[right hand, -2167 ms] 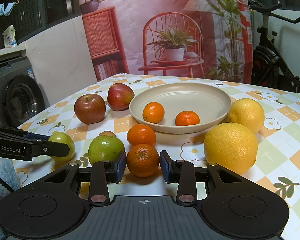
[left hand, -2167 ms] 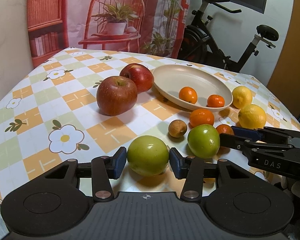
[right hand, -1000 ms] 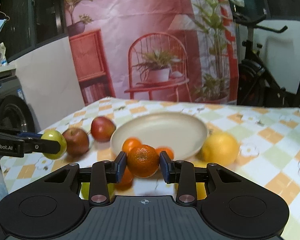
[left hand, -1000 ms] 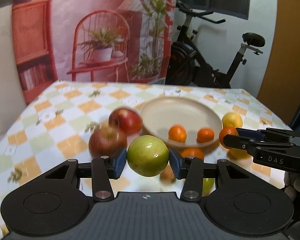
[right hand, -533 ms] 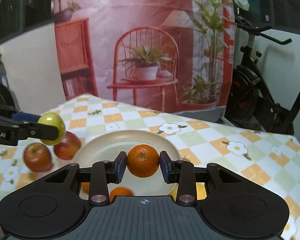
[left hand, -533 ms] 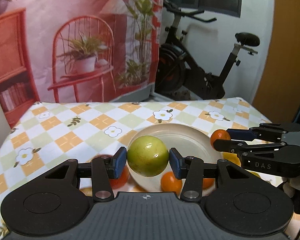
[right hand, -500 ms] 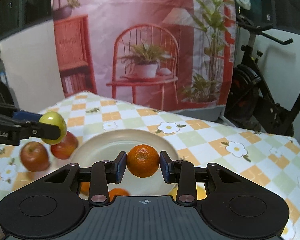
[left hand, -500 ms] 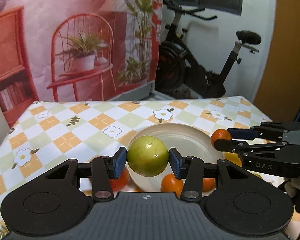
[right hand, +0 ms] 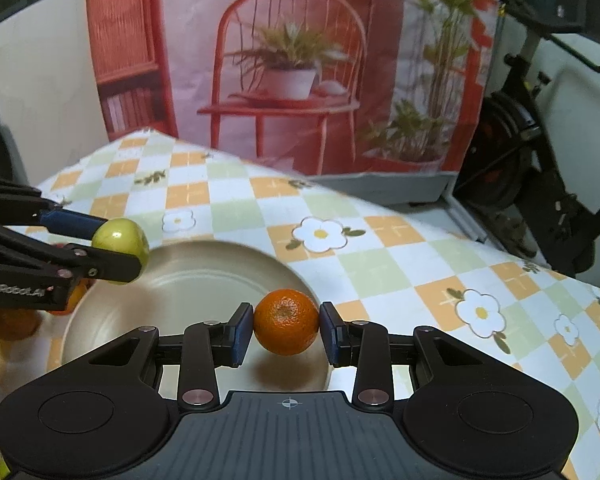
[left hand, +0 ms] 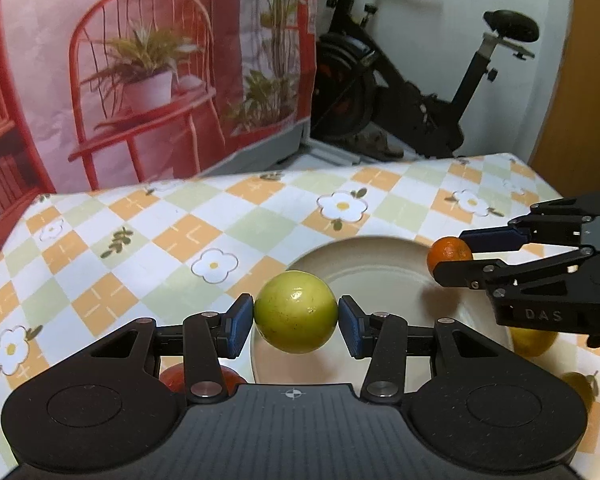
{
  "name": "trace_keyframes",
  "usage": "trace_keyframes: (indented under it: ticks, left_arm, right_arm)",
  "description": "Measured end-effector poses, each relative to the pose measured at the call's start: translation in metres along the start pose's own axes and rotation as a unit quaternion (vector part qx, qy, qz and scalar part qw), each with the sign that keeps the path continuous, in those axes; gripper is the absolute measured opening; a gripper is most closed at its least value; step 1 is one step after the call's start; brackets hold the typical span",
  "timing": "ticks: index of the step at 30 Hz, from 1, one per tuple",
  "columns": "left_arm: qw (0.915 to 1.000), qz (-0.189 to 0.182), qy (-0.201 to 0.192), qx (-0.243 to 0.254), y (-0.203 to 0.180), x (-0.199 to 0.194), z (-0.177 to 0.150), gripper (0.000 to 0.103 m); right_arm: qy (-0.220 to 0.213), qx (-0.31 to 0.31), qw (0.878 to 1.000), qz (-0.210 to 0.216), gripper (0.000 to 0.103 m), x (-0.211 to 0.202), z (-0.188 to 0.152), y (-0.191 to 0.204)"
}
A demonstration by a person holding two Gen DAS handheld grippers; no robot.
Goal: Organize fruits
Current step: 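Lift both fruits into the plate and open both tools, then withdraw both tools from the plate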
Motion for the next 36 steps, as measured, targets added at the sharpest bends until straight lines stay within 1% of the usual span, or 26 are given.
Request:
trace_keyframes:
  ticks: [8, 11, 15, 17, 21, 25, 31, 36]
  left_arm:
    - [0.9994, -0.005, 0.033, -0.013, 0.008, 0.023, -0.001, 0.049]
    - [0.9994, -0.003, 0.033, -0.010, 0.008, 0.024, -0.001, 0.049]
    - [0.9994, 0.002, 0.034, -0.006, 0.007, 0.026, 0.001, 0.049]
    - [0.9996, -0.002, 0.026, -0.006, 0.005, 0.021, 0.003, 0.050]
    - [0.9999, 0.002, 0.011, -0.008, 0.003, 0.010, 0.008, 0.050]
    - [0.9998, 0.001, -0.009, -0.018, -0.001, -0.009, 0.010, 0.050]
    - [0.9987, 0.007, -0.043, -0.027, -0.010, -0.047, 0.004, 0.050]
    - [0.9966, 0.015, -0.077, -0.024, -0.020, -0.085, -0.011, 0.050]
  right_arm:
    - [0.026, -0.013, 1.000, 0.007, 0.033, 0.020, -0.005, 0.002]
    - [0.024, -0.009, 1.000, 0.013, 0.034, 0.021, -0.005, 0.001]
    - [0.032, -0.009, 0.999, 0.013, 0.034, 0.023, -0.008, 0.001]
    - [0.025, -0.002, 1.000, 0.014, 0.036, 0.018, -0.007, 0.000]
    - [0.013, 0.009, 1.000, 0.013, 0.036, 0.007, -0.005, -0.005]
    - [0.000, 0.027, 1.000, 0.016, 0.036, -0.011, -0.005, -0.010]
    - [-0.034, 0.063, 0.997, 0.027, 0.036, -0.049, -0.012, -0.013]
    - [-0.063, 0.096, 0.993, 0.038, 0.036, -0.081, -0.024, -0.008]
Point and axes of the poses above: each gripper's, at about its wrist camera, not at the fingertips, and x roughly the way its jaws point, y to its left, z to its top, the point moved 6 cm from there along x, roughly the way its jaws point, and after that the axes turned 14 degrees about -z, right-handed, at the moved point
